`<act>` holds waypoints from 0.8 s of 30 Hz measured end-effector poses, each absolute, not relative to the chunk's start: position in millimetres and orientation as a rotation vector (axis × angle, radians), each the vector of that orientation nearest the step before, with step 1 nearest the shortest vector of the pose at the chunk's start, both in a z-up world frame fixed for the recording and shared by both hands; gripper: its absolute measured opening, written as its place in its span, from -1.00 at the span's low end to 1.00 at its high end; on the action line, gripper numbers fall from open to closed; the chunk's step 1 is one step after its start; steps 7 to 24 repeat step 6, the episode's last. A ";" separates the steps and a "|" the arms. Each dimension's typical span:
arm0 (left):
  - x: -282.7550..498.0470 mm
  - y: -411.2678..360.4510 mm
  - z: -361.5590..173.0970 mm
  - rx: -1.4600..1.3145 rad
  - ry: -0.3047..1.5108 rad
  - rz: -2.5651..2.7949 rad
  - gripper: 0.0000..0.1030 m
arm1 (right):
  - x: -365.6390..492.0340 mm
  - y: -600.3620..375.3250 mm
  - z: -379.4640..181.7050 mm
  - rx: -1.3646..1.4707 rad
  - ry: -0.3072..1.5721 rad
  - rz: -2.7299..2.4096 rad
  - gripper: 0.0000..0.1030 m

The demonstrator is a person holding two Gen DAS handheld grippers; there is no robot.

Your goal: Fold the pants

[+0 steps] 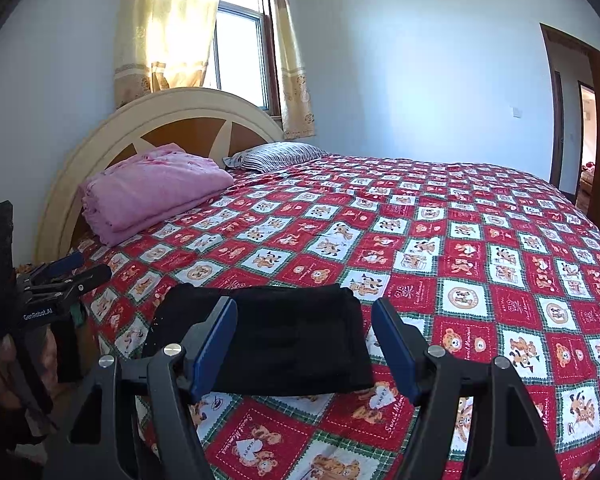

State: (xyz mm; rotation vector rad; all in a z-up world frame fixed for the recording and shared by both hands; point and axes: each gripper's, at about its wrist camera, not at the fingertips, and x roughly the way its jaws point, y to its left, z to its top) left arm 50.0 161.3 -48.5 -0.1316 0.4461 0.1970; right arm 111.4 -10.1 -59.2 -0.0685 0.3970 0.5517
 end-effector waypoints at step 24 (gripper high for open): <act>50.4 166.0 -53.8 -0.134 0.451 0.210 1.00 | 111.2 -10.4 -59.9 -0.068 0.401 0.550 0.38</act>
